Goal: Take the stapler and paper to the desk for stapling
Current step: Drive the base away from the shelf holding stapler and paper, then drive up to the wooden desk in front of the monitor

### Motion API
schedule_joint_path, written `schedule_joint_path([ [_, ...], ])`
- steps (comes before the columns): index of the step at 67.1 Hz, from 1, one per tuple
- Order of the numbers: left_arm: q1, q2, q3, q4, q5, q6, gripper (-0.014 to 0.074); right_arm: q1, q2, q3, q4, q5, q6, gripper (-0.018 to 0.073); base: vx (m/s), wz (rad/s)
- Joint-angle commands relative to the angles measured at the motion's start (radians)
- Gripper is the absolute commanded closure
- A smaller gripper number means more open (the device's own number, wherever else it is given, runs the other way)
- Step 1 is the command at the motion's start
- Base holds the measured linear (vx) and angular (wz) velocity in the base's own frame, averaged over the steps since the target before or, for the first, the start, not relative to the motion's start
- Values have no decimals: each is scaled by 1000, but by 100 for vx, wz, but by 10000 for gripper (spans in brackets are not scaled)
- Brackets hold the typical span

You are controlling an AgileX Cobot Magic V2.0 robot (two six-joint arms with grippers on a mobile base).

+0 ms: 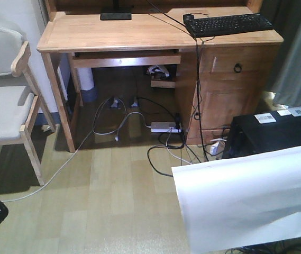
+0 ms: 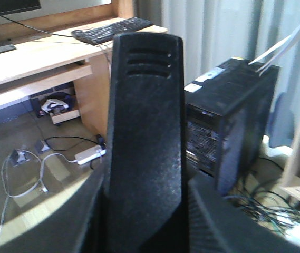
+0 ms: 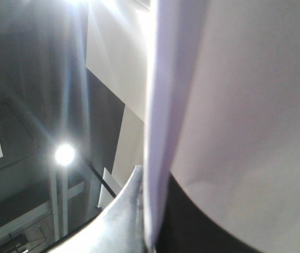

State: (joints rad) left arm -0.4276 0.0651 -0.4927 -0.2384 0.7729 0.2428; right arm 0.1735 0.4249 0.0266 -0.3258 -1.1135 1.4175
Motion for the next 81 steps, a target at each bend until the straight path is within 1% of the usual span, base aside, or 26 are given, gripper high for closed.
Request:
schedule_joint_path([
  [1, -2, 12, -30, -21, -118, -5, 603, 0, 8, 2, 10, -54, -4, 561, 29, 6],
  [81, -2, 12, -30, -21, -118, -5, 603, 0, 8, 2, 10, -53, -4, 561, 29, 5],
])
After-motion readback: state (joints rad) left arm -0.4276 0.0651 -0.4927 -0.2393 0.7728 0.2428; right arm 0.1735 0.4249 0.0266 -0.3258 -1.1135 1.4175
